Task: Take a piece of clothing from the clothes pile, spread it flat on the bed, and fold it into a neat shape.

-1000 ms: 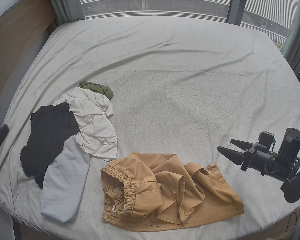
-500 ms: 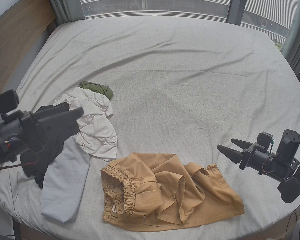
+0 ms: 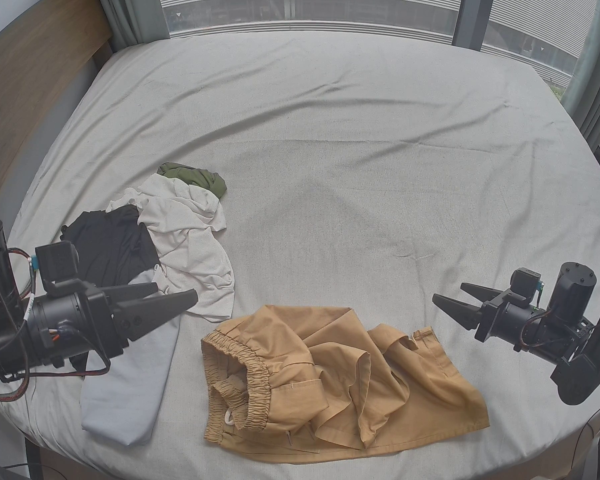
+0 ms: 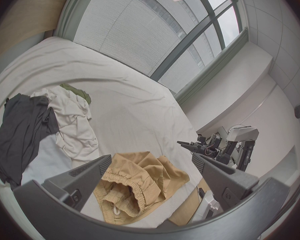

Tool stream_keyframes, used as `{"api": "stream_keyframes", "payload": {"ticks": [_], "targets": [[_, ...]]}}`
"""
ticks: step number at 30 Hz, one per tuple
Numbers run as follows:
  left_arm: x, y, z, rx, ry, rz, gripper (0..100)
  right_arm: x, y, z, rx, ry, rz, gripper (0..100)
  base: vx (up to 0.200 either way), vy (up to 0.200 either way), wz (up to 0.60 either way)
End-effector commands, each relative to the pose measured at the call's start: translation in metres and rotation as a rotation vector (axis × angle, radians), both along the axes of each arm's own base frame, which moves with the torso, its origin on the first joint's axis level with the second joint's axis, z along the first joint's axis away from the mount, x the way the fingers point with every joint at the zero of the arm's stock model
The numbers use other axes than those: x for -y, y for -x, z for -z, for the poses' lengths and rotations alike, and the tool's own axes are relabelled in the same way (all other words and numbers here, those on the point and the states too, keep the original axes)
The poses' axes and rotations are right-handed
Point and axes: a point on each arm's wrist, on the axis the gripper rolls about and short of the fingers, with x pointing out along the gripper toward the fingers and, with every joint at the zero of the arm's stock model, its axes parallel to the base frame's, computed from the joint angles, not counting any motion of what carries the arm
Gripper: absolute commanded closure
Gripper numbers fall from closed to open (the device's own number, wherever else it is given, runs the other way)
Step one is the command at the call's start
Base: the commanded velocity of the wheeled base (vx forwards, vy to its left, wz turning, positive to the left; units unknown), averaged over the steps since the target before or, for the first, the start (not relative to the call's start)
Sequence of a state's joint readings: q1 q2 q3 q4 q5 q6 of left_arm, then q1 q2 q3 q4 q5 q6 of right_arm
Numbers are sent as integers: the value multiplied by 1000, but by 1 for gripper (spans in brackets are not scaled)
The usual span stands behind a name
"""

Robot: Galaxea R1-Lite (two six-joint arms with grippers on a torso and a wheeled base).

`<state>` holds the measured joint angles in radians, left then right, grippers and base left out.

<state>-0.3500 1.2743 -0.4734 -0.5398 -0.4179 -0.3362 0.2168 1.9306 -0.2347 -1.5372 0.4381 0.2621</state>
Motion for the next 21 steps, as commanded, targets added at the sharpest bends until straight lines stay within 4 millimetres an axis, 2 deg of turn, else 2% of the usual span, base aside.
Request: {"api": "stream_keyframes", "payload": {"ticks": [1, 10, 21], "targets": [[2, 9, 18, -61, -23, 30, 0, -1, -2, 5, -19, 4, -2, 0, 0, 0, 0], [21, 16, 38, -180, -37, 136, 0, -1, -2, 5, -16, 1, 0, 0, 0, 0, 0], [34, -3, 72, -330, -111, 143, 0, -2, -2, 5, -18, 1, -3, 0, 0, 0, 0]]}}
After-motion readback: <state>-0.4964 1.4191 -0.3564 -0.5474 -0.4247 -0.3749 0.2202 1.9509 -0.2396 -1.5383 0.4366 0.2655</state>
